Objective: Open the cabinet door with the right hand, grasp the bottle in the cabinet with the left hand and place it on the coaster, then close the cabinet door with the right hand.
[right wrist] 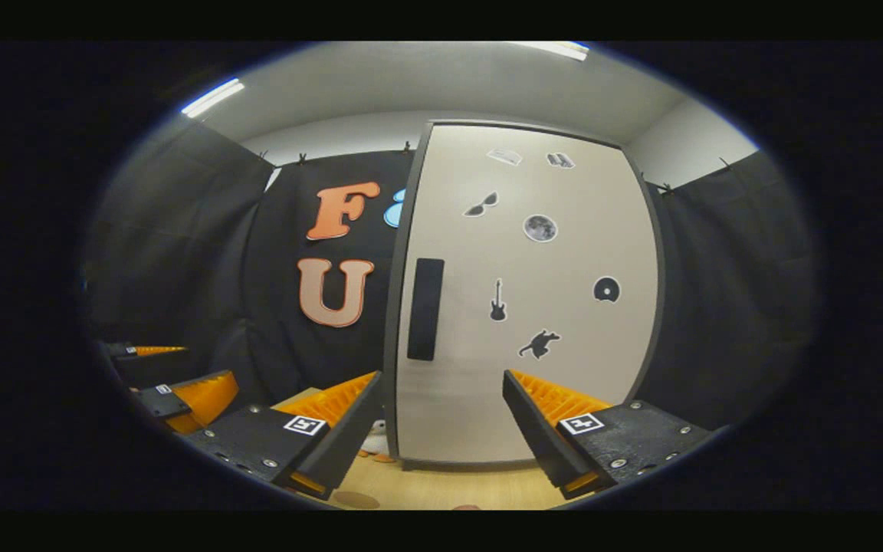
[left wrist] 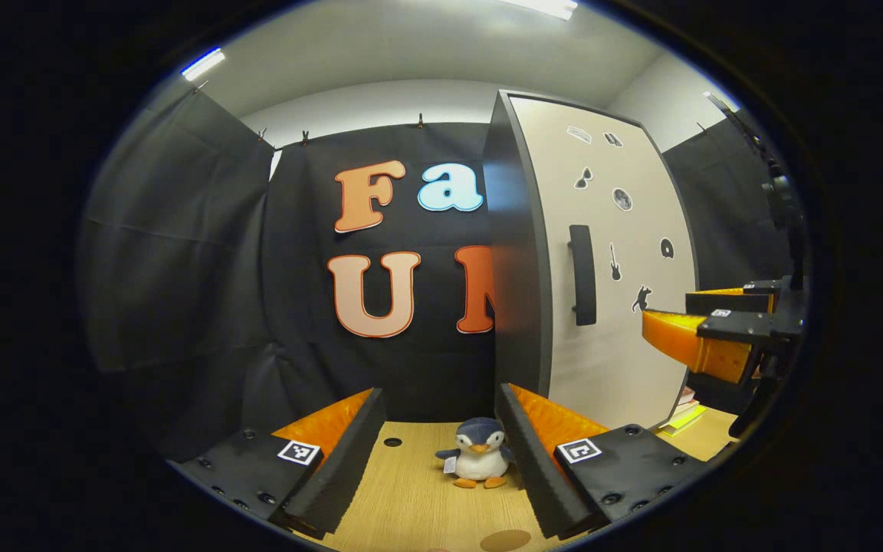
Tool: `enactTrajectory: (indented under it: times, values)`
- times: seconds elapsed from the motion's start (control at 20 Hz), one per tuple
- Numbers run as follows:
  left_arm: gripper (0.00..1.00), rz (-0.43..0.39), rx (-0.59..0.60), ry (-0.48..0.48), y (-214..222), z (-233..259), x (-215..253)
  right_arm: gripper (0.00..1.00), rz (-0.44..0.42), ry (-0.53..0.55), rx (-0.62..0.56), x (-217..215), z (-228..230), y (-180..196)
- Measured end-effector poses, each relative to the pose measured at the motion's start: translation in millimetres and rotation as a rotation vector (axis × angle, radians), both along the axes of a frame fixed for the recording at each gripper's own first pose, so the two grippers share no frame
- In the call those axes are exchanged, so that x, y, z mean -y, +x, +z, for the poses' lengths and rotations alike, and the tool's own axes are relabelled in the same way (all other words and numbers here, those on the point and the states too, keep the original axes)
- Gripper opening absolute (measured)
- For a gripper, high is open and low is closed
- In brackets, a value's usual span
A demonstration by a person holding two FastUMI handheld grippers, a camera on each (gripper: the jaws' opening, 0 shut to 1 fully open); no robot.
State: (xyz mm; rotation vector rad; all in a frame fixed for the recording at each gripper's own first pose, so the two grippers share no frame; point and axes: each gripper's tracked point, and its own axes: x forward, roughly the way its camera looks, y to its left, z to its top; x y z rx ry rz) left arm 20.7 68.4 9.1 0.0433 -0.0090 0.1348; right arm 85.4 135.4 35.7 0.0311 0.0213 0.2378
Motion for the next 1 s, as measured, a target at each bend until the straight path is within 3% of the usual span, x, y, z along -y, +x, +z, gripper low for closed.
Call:
enactTrajectory:
  times: [0.3,0.65,0.9,1.0]
  values:
    - [0.99,0.017,-0.006,-0.018,-3,-3,-17,0.96,0.018,0.051,-0.015,-26,20,47]
    - [0.96,0.030,-0.025,-0.023,-8,-9,-38,0.95,-0.042,0.060,-0.099,-42,10,94]
    - [0.99,0.027,-0.033,-0.029,-5,-13,-50,0.92,-0.092,0.028,-0.090,-38,11,113]
    - [0.97,0.019,-0.034,-0.029,-5,-14,-51,0.86,-0.103,0.032,-0.097,-37,10,118]
